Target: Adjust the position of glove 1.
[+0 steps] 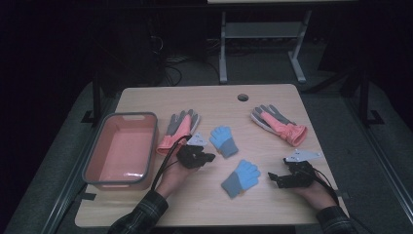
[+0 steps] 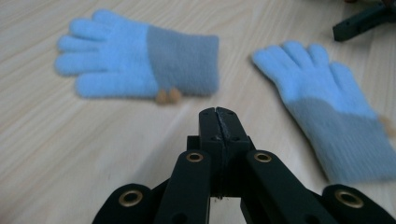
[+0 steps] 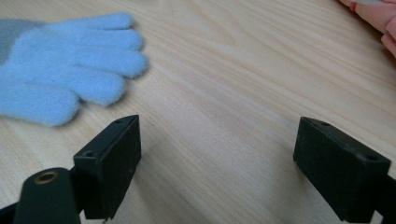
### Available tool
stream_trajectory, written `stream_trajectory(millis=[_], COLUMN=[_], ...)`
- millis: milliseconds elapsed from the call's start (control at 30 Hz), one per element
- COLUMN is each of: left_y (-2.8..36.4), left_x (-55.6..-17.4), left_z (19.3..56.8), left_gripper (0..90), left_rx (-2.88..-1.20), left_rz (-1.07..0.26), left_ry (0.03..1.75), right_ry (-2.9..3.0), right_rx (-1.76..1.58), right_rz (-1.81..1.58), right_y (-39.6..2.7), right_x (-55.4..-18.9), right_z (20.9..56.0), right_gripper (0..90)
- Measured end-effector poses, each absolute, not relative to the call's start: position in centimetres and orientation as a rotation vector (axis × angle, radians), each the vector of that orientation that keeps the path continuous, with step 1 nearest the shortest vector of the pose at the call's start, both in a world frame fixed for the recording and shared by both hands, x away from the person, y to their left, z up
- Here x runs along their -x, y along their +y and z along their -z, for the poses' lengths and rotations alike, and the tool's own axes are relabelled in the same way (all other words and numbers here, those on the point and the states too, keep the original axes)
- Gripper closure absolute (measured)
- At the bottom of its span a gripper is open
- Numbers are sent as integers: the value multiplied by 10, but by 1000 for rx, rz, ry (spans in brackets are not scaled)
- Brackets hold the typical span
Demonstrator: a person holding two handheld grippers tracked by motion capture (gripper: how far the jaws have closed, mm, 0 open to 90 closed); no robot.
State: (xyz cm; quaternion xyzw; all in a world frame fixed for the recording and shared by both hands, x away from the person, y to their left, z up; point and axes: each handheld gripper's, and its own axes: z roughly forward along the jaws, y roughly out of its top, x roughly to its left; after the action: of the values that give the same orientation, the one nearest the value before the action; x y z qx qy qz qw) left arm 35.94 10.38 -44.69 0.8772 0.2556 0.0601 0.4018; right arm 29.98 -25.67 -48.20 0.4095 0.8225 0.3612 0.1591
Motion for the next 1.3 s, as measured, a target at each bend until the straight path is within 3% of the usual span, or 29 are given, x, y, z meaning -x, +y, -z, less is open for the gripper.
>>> stream_trajectory(millis=[667,1300], left_y=[38,62], left_x=[-399,-384], left_z=[456,460], left_gripper=[897,897], left_rx=[-2216,-2273], left_rz=[-163,-65], left_ry=[619,641], right_ry=[2350,2351], right_rx=[-1169,-1179], right_rz=[-1033,-1032], right_y=[-257,-256], right_x=[-300,-300], right_z=[482,482], right_gripper=[149,149])
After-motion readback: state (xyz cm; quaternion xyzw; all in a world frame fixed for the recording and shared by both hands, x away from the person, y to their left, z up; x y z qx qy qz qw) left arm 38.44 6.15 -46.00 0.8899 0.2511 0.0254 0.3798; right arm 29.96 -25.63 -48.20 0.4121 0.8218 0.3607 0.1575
